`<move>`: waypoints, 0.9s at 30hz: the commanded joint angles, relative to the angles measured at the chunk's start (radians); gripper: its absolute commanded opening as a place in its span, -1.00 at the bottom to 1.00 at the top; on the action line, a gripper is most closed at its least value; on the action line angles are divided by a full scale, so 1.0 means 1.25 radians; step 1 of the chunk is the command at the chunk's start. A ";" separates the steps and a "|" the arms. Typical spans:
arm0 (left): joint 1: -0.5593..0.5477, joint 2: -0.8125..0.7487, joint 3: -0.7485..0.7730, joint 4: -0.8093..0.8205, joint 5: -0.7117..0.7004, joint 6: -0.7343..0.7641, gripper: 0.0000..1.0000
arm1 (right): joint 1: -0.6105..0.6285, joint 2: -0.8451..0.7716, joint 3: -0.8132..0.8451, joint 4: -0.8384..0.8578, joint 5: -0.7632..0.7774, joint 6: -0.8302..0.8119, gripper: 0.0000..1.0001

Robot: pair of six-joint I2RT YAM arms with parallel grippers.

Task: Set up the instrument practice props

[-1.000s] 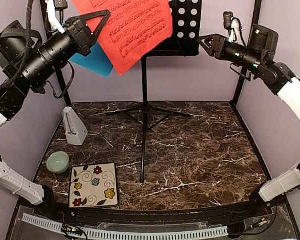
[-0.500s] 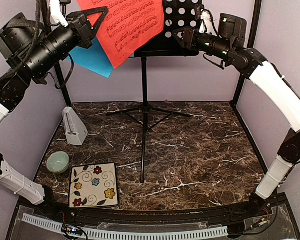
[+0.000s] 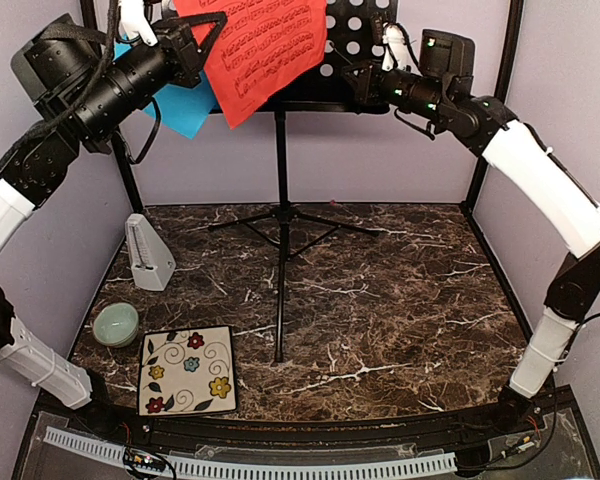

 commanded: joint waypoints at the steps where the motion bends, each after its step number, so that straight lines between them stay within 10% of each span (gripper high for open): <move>1: 0.020 0.007 0.037 -0.005 -0.002 0.007 -1.00 | 0.011 -0.028 -0.043 0.105 -0.005 0.018 -1.00; 27: 0.104 0.133 0.194 -0.079 0.145 -0.048 -1.00 | 0.009 -0.186 -0.372 0.443 -0.084 -0.123 -1.00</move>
